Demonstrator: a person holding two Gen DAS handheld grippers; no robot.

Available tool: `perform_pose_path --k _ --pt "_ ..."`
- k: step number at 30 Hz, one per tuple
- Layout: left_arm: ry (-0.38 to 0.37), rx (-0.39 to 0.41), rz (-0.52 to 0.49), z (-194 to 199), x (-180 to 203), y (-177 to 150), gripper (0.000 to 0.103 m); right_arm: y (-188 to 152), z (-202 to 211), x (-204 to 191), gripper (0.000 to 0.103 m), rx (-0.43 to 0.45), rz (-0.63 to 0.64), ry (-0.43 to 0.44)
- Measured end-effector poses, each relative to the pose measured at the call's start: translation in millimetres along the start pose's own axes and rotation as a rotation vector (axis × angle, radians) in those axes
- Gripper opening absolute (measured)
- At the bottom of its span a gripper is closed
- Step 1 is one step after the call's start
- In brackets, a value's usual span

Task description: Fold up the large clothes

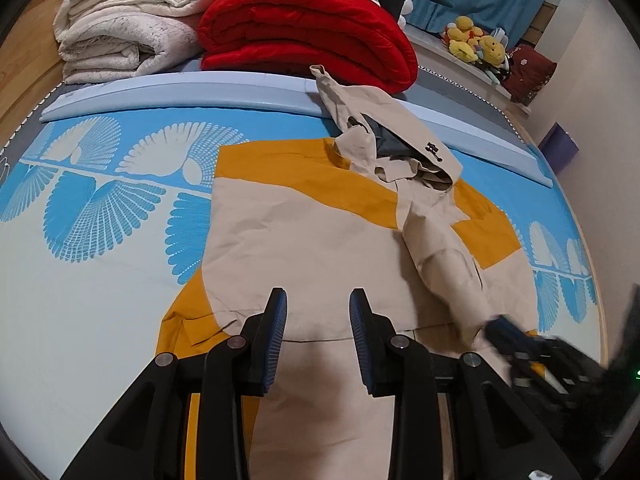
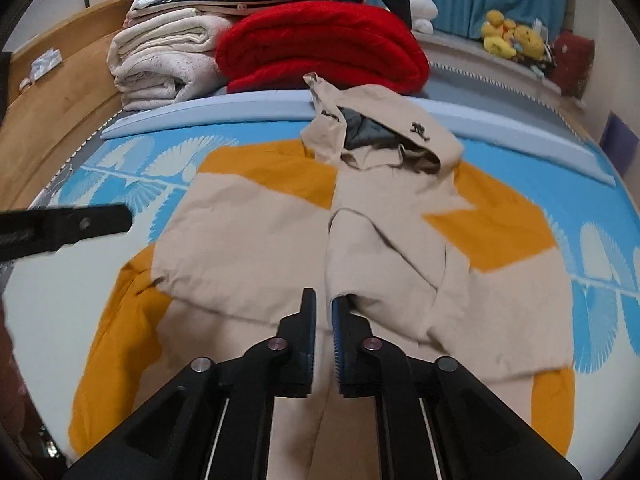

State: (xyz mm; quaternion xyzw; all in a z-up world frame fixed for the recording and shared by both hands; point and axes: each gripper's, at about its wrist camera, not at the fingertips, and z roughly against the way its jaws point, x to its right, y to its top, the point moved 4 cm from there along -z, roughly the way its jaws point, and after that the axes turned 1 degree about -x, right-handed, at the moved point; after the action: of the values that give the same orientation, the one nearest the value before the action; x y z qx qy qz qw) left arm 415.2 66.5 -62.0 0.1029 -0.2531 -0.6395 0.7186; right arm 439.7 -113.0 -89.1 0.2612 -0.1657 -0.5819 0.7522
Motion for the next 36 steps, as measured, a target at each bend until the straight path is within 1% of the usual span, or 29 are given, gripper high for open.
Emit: perform_pose_path --k 1,2,3,4,5,6,8,12,15,18,20,21,23,25,27,28,30,33,36 --pt "0.001 -0.001 0.001 -1.1 0.0 0.2 0.029 -3.4 9.5 5.7 0.015 0.009 -0.009 -0.004" --pt "0.002 -0.004 0.003 -3.1 0.8 0.4 0.029 -3.0 21.8 12.8 0.021 0.030 -0.023 -0.022" --pt "0.004 -0.006 0.002 -4.9 1.9 0.2 0.029 -2.5 33.1 19.9 0.034 0.057 -0.044 -0.037" --pt "0.008 -0.008 -0.003 -6.9 4.0 -0.1 0.029 0.2 43.9 27.9 0.044 0.082 -0.066 -0.048" --pt "0.010 -0.008 -0.009 -8.1 5.1 -0.5 0.029 1.3 54.2 35.4 0.060 0.111 -0.096 -0.061" --pt "0.015 -0.010 -0.016 -10.0 7.0 -1.0 0.029 0.6 62.9 43.1 0.065 0.139 -0.123 -0.070" --pt "0.023 -0.011 -0.022 -12.7 8.3 -2.6 0.029 0.8 74.2 58.0 0.065 0.180 -0.168 -0.086" --pt "0.045 -0.014 -0.015 -18.7 2.7 -1.7 0.029 -4.2 73.0 85.3 0.064 0.180 -0.239 -0.058" --pt "0.052 -0.017 0.024 -24.0 -8.9 2.9 0.029 -5.1 62.8 105.1 0.061 0.158 -0.278 -0.045" --pt "0.034 -0.029 0.064 -30.7 -15.4 3.4 0.028 -7.0 51.2 129.3 0.057 0.135 -0.379 -0.012" --pt "0.026 -0.039 0.063 -35.7 -11.7 2.2 0.023 -9.9 39.0 143.7 0.056 0.102 -0.437 0.008" --pt "0.023 -0.042 0.053 -37.8 -7.6 1.7 0.023 -11.3 32.2 152.5 0.056 0.092 -0.466 0.010" --pt "0.005 -0.048 0.016 -42.1 5.7 -0.3 0.022 -14.8 13.4 163.0 0.056 0.048 -0.517 0.026" --pt "-0.027 -0.062 -0.028 -47.3 21.5 -3.4 0.021 -20.2 -10.4 165.8 0.056 -0.024 -0.560 0.090" --pt "-0.056 -0.079 -0.071 -51.9 35.7 -7.7 0.021 -29.4 -37.3 161.7 0.056 -0.122 -0.597 0.167" --pt "-0.070 -0.087 -0.098 -54.4 43.5 -10.7 0.021 -36.1 -53.3 156.5 0.056 -0.191 -0.611 0.208" --pt "-0.087 -0.101 -0.161 -58.5 60.3 -16.7 0.021 -47.6 -71.6 150.4 0.056 -0.274 -0.621 0.215" --pt "-0.086 -0.102 -0.230 -60.7 77.9 -21.0 0.021 -59.4 -85.0 148.6 0.056 -0.312 -0.675 0.234" --pt "-0.112 -0.110 -0.270 -61.9 91.3 -26.4 0.021 -62.6 -88.5 148.0 0.055 -0.305 -0.695 0.243"
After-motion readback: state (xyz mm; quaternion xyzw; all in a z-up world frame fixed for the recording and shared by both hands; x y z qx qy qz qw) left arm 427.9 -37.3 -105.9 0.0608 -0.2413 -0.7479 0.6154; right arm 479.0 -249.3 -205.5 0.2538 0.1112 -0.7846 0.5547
